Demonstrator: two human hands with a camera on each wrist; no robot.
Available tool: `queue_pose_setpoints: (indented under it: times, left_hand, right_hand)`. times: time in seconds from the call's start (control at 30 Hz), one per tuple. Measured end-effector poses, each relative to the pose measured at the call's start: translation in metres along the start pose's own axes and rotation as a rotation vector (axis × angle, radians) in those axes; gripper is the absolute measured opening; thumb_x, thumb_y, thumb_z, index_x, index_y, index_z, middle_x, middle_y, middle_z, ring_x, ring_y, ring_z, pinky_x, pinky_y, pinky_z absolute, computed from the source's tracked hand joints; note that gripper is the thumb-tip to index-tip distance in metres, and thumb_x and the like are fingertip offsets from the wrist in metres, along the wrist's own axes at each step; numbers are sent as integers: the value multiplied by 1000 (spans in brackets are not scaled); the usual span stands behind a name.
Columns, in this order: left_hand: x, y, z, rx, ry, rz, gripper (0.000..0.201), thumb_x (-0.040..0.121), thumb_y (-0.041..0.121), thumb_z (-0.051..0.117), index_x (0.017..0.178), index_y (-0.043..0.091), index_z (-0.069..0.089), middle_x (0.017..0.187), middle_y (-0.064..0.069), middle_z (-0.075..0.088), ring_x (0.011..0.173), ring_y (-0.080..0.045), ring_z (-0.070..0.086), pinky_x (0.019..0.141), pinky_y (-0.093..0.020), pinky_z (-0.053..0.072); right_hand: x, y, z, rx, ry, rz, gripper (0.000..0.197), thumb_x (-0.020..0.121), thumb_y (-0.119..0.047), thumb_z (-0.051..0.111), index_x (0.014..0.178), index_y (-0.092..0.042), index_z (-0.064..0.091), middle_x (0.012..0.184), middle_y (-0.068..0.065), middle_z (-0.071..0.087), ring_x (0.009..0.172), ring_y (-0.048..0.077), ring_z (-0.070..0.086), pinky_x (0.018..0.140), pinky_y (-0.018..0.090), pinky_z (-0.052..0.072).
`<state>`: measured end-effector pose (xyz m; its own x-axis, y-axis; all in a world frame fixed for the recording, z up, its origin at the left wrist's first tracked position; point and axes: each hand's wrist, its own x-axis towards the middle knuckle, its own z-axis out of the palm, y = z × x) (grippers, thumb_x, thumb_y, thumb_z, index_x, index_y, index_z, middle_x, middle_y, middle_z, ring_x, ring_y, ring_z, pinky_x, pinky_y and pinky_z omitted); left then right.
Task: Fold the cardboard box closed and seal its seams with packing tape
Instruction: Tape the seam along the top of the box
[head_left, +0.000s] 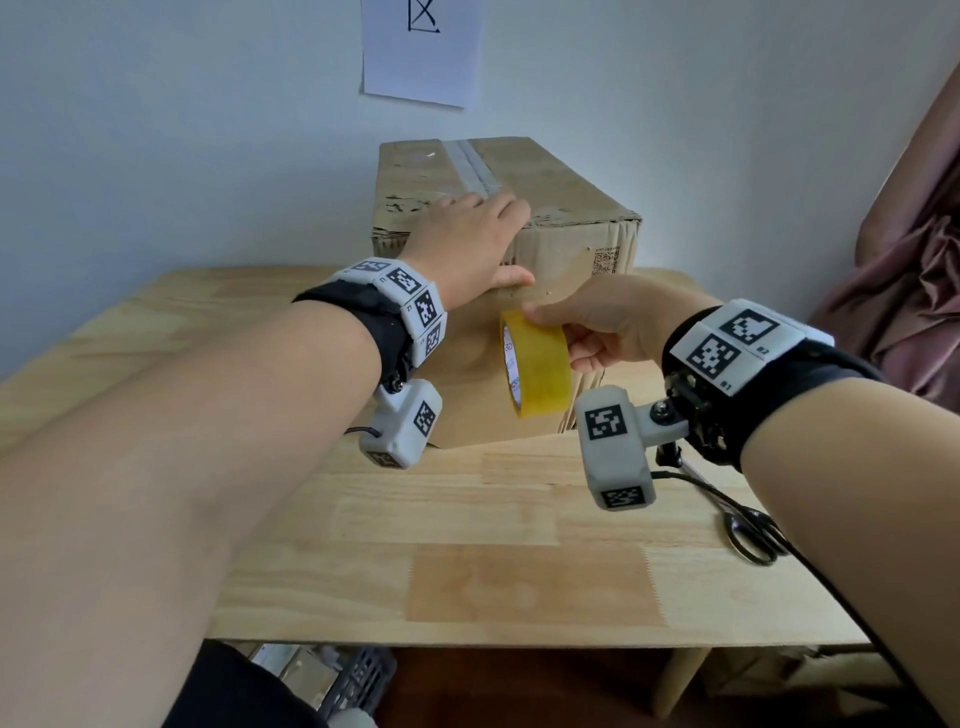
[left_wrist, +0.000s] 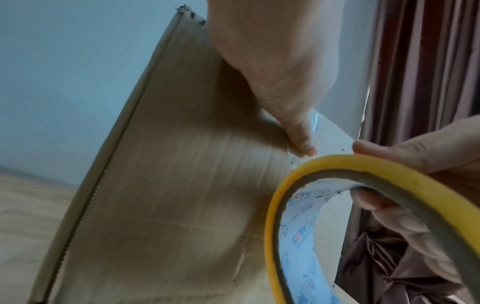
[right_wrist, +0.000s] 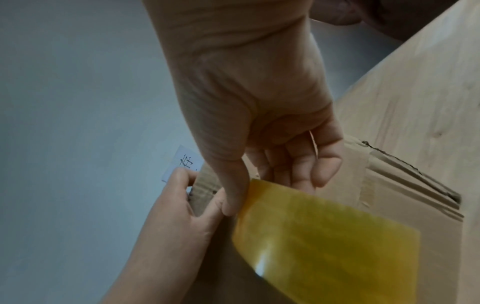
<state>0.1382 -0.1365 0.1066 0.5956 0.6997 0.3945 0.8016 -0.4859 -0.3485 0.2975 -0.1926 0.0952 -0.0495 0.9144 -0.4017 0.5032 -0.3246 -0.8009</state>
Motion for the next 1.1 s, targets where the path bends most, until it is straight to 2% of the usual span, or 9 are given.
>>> queue_pose_setpoints:
  times: [0.2,0.3,0.37,0.47,0.6,0.83,0.93,1.0,1.1]
  left_hand:
    - [3,-4,4,39,-18,48,72,80,61,58,124,6,41,128,-11,48,110,-33,52,89,-45,43]
    - [3,-6,4,-8,-17,34,63,85,59,51,124,11,44,127,-8,49,107,-31,52,86,-42,40]
    - [3,-9,2,-36,0,33,54,91,56,44,123,13,48,124,-6,52,105,-31,53,77,-39,39]
    - [2,-15,5,-85,80,66,51,93,54,33,113,12,55,110,-6,59,95,-31,57,67,-38,39]
    - [4,-20,13,-165,157,112,58,91,54,18,99,12,58,94,-5,62,81,-30,58,58,-36,42]
    - [13,-31,13,-293,80,67,60,91,55,22,117,19,62,108,-6,68,98,-28,61,79,-41,49]
    - [13,-33,12,-252,-12,28,49,95,49,37,137,26,48,141,3,50,133,-21,41,111,-43,27]
    - [11,-31,14,-207,-72,-17,55,94,46,45,145,28,34,151,7,33,143,-17,24,117,-40,8]
    - [7,-26,16,-214,-75,-44,62,91,44,52,147,27,29,154,7,29,143,-17,23,118,-42,10]
  right_hand:
    - [-6,-9,-7,-167,30,-81,39,83,-42,69,89,-3,66,78,9,67,66,18,61,69,29,54]
    - [-3,-16,-19,-313,558,-371,36,86,-46,62,75,-13,57,70,2,55,62,17,51,54,25,40]
    - [4,-18,-30,-508,783,-522,35,84,-51,61,98,-18,59,98,5,55,91,22,53,73,32,42]
    - [22,-13,-41,-734,602,-436,65,82,-59,60,139,-34,42,145,7,33,133,32,30,109,44,25]
    - [32,-2,-44,-498,530,-537,66,79,-50,69,138,-29,48,137,3,41,125,24,42,102,31,32]
    - [39,-3,-39,-594,660,-503,65,78,-56,67,136,-32,49,126,3,42,113,28,48,92,39,45]
    - [42,-4,-38,-598,678,-491,65,79,-57,65,137,-33,48,127,2,42,113,28,48,89,39,46]
    - [45,-3,-35,-602,706,-489,65,79,-59,63,137,-34,47,129,2,41,113,28,47,85,38,45]
    - [47,-2,-32,-611,736,-486,65,80,-60,61,138,-34,45,132,1,40,114,30,46,81,38,43]
